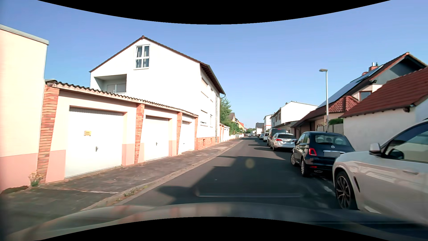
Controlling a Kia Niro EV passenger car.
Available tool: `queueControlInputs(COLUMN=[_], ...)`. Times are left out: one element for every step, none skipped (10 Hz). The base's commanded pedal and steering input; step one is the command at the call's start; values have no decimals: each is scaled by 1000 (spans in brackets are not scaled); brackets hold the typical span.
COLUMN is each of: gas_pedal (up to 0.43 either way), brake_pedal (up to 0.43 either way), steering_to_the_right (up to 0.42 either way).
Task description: Follow the waypoints while adhering to traffic rules and regulations
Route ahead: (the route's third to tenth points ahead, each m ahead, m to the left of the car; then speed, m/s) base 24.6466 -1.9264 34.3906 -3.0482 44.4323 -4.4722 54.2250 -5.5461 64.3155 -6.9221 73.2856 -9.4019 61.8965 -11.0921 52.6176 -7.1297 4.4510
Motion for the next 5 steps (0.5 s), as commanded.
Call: queueControlInputs(gas_pedal=[67, 67, 67, 67, 67], brake_pedal=[0, 0, 0, 0, 0], steering_to_the_right=[84, 73, 65, 56, 49])
